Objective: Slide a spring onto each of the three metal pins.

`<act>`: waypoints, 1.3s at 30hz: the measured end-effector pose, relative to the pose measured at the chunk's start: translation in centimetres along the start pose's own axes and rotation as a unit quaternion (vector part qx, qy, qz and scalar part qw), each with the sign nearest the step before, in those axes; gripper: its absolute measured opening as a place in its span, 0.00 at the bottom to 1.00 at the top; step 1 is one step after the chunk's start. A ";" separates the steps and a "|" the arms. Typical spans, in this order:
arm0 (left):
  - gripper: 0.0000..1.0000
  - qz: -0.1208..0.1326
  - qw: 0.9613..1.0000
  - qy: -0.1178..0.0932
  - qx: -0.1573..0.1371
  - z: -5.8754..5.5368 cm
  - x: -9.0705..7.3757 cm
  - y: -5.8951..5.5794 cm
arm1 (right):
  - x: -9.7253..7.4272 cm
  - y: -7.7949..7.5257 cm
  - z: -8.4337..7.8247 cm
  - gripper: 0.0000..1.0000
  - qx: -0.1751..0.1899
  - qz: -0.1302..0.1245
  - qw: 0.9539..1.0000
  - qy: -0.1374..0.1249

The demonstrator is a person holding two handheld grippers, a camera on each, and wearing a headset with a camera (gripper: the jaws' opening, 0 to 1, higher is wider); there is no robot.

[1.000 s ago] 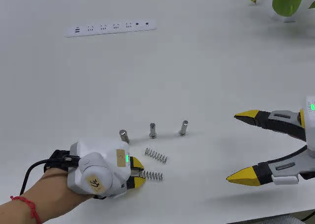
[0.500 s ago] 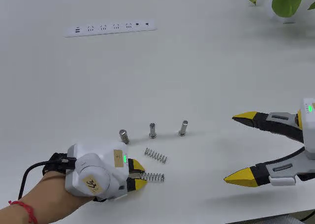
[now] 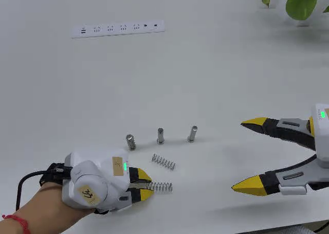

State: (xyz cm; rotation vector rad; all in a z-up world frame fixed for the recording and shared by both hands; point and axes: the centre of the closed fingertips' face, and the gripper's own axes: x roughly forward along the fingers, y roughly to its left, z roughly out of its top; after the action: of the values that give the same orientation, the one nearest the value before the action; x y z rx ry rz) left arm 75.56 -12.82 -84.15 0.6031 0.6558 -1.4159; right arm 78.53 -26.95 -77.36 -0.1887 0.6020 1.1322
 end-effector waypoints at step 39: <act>0.10 0.097 0.954 -0.260 -0.109 14.1 -9.7 4.2 | 0.5 3.8 14.5 0.53 0.123 0.022 0.966 -0.227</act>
State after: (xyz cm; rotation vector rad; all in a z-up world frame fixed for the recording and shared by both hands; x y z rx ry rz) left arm 80.07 -16.10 -67.45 0.1015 0.3120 -1.2254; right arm 80.44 -18.63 -65.03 0.2957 0.3326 1.0861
